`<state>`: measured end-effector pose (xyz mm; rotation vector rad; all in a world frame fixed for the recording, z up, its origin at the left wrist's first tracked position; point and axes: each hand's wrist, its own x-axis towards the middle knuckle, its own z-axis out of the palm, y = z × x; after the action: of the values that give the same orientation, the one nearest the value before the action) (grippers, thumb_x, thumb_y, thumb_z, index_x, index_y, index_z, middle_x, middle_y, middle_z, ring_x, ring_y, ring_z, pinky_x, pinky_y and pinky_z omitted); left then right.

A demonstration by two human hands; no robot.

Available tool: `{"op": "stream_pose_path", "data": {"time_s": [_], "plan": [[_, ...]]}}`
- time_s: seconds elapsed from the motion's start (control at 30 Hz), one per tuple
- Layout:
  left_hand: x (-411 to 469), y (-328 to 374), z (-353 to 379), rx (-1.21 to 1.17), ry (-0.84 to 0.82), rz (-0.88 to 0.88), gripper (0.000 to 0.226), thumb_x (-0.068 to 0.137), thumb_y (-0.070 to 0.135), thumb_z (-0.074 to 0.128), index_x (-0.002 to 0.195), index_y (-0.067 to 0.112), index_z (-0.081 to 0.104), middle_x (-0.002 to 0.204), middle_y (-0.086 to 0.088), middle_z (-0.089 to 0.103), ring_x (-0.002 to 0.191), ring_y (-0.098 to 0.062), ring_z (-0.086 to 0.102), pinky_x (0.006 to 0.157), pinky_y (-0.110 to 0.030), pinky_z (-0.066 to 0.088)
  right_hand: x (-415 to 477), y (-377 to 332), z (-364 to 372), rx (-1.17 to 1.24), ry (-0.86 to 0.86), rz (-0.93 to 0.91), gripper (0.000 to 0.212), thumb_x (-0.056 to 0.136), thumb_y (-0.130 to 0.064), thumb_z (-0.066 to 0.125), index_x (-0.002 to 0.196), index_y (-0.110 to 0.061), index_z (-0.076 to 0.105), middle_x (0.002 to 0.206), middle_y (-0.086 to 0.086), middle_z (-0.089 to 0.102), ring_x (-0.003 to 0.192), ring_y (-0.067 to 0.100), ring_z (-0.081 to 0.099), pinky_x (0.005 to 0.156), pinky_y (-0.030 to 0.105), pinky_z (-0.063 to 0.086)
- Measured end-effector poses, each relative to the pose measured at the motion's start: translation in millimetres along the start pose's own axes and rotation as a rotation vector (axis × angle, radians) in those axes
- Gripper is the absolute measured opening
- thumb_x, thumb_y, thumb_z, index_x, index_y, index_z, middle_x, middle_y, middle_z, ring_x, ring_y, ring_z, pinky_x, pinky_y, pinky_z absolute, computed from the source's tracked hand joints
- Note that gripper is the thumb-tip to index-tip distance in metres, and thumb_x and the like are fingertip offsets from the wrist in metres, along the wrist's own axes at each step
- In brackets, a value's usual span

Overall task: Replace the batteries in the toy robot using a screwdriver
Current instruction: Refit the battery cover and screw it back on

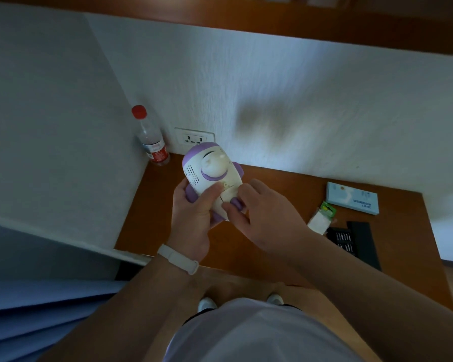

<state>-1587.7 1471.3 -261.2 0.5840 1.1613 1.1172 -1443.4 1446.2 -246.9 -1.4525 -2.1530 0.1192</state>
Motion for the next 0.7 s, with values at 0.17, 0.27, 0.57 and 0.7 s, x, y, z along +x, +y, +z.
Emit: {"op": "stream_pose_path", "data": {"time_s": [0.17,0.27,0.57,0.7], "plan": [[-3.9,6.5,-7.4,-0.006,-0.009,-0.023,0.078,0.069,0.032,0.077,0.139,0.023,0.046,0.126,0.0,0.067,0.108,-0.021,0.07,0.068,-0.033,0.059,2.1,-3.2,1.8,-0.016,0.075,-0.159,0.024,0.088,-0.027,0.071,0.094,-0.01,0.055,0.08,0.007,0.063,0.066,0.015,0.061,0.045,0.025,0.055],[-4.0,10.0,-10.0,0.007,-0.019,-0.003,0.078,0.067,0.034,0.076,0.139,0.022,0.046,0.125,0.001,0.067,0.105,-0.018,0.071,0.069,-0.034,0.06,4.0,-5.0,2.3,0.019,0.077,-0.165,0.025,0.092,-0.031,0.062,0.091,-0.006,0.06,0.083,0.008,0.063,0.07,0.016,0.062,0.05,0.026,0.056],[-3.3,8.5,-6.8,0.075,-0.001,0.027,0.067,0.079,0.025,0.076,0.137,0.023,0.043,0.122,0.003,0.065,0.1,-0.013,0.072,0.066,-0.031,0.06,-1.0,2.7,11.5,0.029,0.072,-0.097,0.035,0.093,-0.039,0.05,0.09,-0.007,0.065,0.083,0.005,0.063,0.069,0.013,0.058,0.054,0.024,0.054],[-5.6,5.5,-4.3,0.06,-0.003,0.005,0.078,0.066,0.036,0.078,0.136,0.023,0.045,0.123,0.002,0.066,0.103,-0.018,0.071,0.065,-0.031,0.059,-4.1,2.2,12.4,0.027,0.065,-0.084,0.034,0.095,-0.038,0.05,0.091,-0.008,0.064,0.084,0.004,0.064,0.069,0.007,0.054,0.056,0.016,0.048]]}}
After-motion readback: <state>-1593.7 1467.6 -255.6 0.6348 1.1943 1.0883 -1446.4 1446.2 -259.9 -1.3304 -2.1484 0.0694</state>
